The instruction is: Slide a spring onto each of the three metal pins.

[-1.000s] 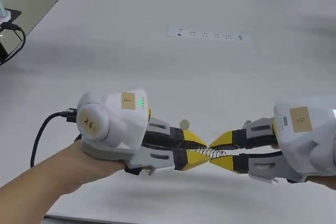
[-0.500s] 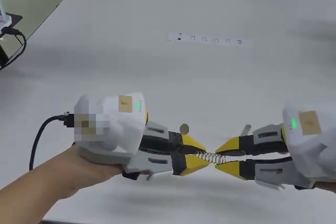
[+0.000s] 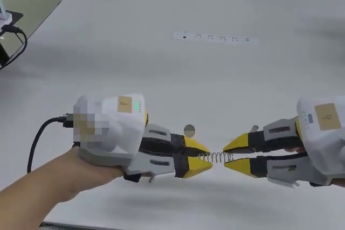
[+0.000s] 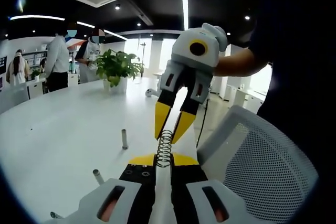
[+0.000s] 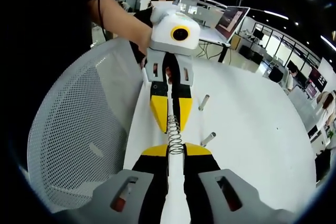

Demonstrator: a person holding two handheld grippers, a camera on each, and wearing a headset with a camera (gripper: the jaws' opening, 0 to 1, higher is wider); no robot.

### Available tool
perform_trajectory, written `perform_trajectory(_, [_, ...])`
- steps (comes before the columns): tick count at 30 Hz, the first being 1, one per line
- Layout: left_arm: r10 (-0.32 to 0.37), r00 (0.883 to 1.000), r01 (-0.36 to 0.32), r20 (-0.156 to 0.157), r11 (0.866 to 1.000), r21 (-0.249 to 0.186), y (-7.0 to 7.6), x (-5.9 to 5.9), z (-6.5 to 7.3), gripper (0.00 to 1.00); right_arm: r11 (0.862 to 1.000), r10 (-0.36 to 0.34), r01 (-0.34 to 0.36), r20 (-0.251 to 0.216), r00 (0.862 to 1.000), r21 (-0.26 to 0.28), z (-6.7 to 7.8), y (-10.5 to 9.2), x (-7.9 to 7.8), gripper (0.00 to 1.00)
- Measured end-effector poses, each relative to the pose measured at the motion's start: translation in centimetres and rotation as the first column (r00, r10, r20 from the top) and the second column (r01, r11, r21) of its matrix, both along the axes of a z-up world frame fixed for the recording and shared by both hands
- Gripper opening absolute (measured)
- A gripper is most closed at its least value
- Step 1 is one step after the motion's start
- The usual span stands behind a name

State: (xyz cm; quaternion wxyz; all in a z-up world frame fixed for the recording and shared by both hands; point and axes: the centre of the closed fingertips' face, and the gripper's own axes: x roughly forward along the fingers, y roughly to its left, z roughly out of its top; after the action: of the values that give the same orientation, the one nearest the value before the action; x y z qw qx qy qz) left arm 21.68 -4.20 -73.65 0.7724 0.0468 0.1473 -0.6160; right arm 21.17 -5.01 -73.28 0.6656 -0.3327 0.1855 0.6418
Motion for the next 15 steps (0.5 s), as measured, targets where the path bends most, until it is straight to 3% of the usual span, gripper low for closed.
perform_trajectory(6, [-0.004,1.000,0.004,0.006,0.999,0.033,0.0,-0.1,-0.8,0.01,0.999,0.020,-0.020,0.000,1.000,0.024,1.7,1.2,-0.4,0.06])
perform_trajectory(8, [-0.009,1.000,0.008,0.017,0.999,0.048,0.0,0.0,-1.0,0.02,0.999,0.043,-0.043,0.022,0.999,0.008,1.6,1.5,-0.6,0.06])
perform_trajectory(15, [-0.018,1.000,0.016,0.022,0.998,0.060,0.0,-0.1,-1.3,0.02,0.998,0.061,-0.062,0.033,0.998,0.013,1.7,2.3,-1.0,0.06])
